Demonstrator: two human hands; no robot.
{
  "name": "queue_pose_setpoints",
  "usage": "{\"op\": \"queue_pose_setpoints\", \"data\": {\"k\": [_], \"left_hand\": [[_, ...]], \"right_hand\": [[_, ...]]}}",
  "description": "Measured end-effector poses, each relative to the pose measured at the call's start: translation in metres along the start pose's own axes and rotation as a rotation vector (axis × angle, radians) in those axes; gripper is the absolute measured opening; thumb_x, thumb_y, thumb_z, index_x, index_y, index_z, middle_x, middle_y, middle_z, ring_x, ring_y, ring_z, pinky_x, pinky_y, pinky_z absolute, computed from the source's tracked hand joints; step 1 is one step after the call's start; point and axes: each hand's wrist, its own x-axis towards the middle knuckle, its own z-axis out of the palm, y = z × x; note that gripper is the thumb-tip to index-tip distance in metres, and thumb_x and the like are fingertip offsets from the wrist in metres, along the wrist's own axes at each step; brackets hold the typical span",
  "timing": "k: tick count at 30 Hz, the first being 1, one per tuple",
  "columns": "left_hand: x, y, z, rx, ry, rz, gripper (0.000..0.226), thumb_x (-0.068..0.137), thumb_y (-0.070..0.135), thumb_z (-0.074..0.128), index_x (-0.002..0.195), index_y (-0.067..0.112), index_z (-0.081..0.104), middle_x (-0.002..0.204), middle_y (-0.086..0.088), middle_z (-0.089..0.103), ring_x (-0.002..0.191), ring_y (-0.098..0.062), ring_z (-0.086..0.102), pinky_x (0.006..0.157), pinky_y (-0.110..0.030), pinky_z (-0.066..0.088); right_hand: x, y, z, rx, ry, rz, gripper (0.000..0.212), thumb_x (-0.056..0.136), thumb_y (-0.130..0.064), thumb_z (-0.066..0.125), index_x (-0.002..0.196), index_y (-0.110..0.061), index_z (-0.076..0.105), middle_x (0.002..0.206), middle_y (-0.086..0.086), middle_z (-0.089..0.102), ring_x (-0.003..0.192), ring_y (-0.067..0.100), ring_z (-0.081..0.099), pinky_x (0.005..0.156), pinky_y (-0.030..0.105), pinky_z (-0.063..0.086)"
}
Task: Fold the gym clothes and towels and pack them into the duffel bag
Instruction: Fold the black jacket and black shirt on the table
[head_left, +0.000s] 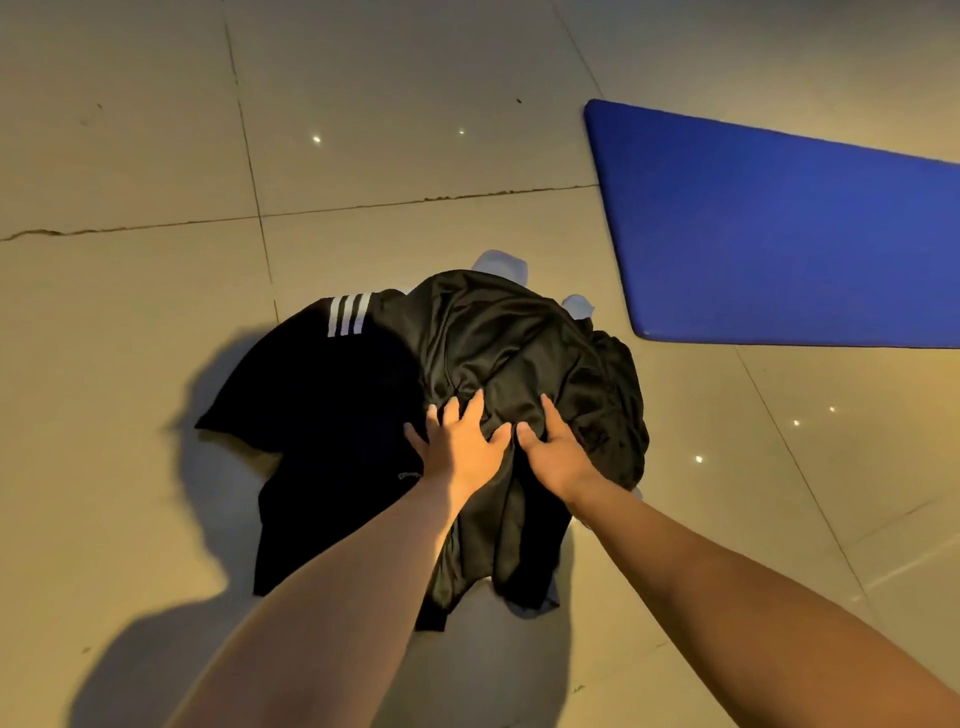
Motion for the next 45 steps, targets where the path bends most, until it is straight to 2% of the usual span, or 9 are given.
{"op": "queue_pose_setpoints", "data": {"k": [5,8,11,14,20,29,33,37,45], "left_hand": [[-0.002,-0.016,-0.013,0.026,0.136,0.201,0.065,0.093,0.070,0.044,0.149,0.040,0.032,0.145,0.003,0.050,0.129,-0.019,0.051,0.119,-0.056,0.003],[0.016,-0.031,-0.030,0.135,0.328,0.162,0.091,0.082,0.081,0.049,0.155,0.041,0.012,0.163,-0.008,0.013,0.144,-0.035,0.019,0.116,-0.063,0.010],[0.032,-0.034,-0.031,-0.007,0.110,-0.030,0.116,0.072,0.091,0.048,0.155,0.043,-0.016,0.165,-0.008,-0.022,0.151,-0.036,-0.015,0.116,-0.066,0.001],[0.031,-0.020,-0.015,0.035,-0.049,-0.011,0.105,0.081,0.083,0.047,0.156,0.041,-0.014,0.167,-0.004,-0.006,0.152,-0.036,0.000,0.119,-0.062,0.014],[0.002,-0.006,0.006,-0.367,0.047,0.149,0.090,0.093,0.054,0.060,0.157,0.045,-0.004,0.159,0.000,0.035,0.139,-0.022,0.044,0.111,-0.037,0.039],[-0.007,-0.004,-0.001,-0.330,-0.046,0.258,0.080,0.097,0.064,0.046,0.144,0.066,-0.019,0.169,0.002,-0.004,0.155,-0.022,0.005,0.123,-0.051,0.021],[0.002,0.001,0.010,-0.250,-0.010,0.248,0.076,0.102,0.053,0.044,0.146,0.064,-0.017,0.167,-0.009,0.008,0.151,-0.029,0.024,0.116,-0.043,0.030],[0.002,0.007,0.018,-0.503,0.042,0.242,0.073,0.103,0.036,0.054,0.153,0.058,0.005,0.165,0.014,0.018,0.150,-0.007,0.023,0.120,-0.034,0.028],[-0.052,0.037,-0.007,-0.676,0.023,0.187,0.057,0.101,0.023,0.055,0.151,0.043,0.035,0.154,0.016,0.038,0.142,0.000,0.033,0.122,-0.036,0.029]], "right_hand": [[-0.006,0.015,-0.009,-0.184,0.251,-0.067,0.054,0.098,-0.055,0.047,0.149,-0.042,0.033,0.151,0.003,0.040,0.140,0.031,0.036,0.117,0.056,0.018],[-0.002,0.031,-0.014,-0.138,0.323,0.033,0.078,0.087,-0.070,0.055,0.153,-0.048,0.019,0.164,0.007,0.009,0.151,0.032,0.008,0.119,0.061,0.011],[0.006,0.036,-0.011,0.002,0.223,0.019,0.093,0.083,-0.071,0.060,0.154,-0.053,0.002,0.167,0.002,0.003,0.153,0.031,0.004,0.119,0.056,0.014],[0.010,0.034,-0.003,0.259,0.109,-0.104,0.086,0.089,-0.058,0.064,0.153,-0.054,0.008,0.158,-0.004,0.034,0.144,0.020,0.036,0.118,0.039,0.032],[-0.008,0.031,-0.004,0.320,0.129,-0.240,0.072,0.100,-0.038,0.057,0.154,-0.054,0.011,0.157,-0.013,0.037,0.139,0.011,0.043,0.108,0.023,0.035],[-0.012,0.021,-0.011,0.410,0.037,-0.239,0.065,0.096,-0.056,0.054,0.143,-0.071,0.012,0.163,-0.009,-0.024,0.152,0.013,-0.005,0.111,0.028,0.013],[0.005,0.026,-0.002,0.367,0.056,-0.288,0.061,0.101,-0.047,0.050,0.147,-0.065,0.014,0.164,0.000,0.015,0.151,0.013,0.014,0.117,0.029,0.018],[0.006,0.030,0.002,0.376,0.089,-0.301,0.058,0.102,-0.042,0.051,0.147,-0.063,0.020,0.156,-0.010,0.036,0.144,0.008,0.034,0.119,0.043,0.032],[-0.049,0.013,-0.029,0.475,0.129,-0.262,0.053,0.103,-0.015,0.052,0.143,-0.049,0.042,0.134,-0.041,0.043,0.130,-0.010,0.043,0.107,0.018,0.039]]}}
